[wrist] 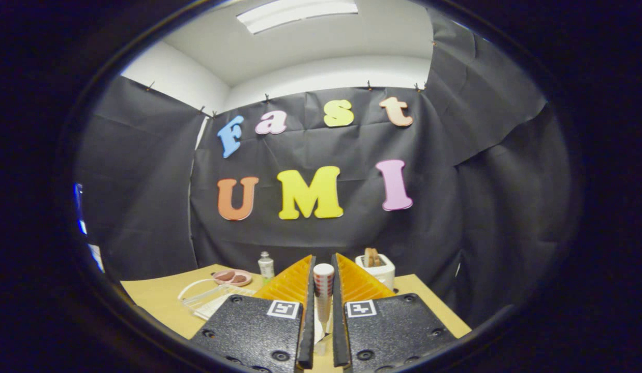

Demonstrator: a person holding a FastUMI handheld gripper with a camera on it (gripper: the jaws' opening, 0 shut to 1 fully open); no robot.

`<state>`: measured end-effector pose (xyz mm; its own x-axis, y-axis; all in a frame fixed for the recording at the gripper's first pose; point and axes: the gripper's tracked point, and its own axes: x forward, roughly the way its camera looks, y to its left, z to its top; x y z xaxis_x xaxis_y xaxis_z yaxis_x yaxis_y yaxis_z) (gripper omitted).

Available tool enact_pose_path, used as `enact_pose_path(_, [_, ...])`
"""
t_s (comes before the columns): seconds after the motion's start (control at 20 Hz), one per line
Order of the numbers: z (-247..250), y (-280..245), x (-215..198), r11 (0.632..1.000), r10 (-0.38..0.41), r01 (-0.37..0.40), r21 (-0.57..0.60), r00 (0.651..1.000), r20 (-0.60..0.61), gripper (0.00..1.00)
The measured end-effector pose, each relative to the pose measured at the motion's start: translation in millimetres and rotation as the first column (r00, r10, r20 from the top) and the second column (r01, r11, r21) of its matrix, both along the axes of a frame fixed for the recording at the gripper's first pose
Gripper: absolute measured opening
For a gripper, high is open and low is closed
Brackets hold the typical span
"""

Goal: Take the plate from the dish rack, then take the spoon from the basket and place it into the plate.

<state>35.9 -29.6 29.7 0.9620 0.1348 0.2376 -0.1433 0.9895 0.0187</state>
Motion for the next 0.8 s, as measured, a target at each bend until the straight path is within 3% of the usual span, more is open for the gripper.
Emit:
enact_pose_path(0.4, [-80,125,-12,0.989,0.146,-0.148,-0.005,0.978,-0.150,0.20])
enact_pose_path(0.8, [-131,162,-5,0.982,0.184,-0.188,0.011,0.946,-0.265,0.20])
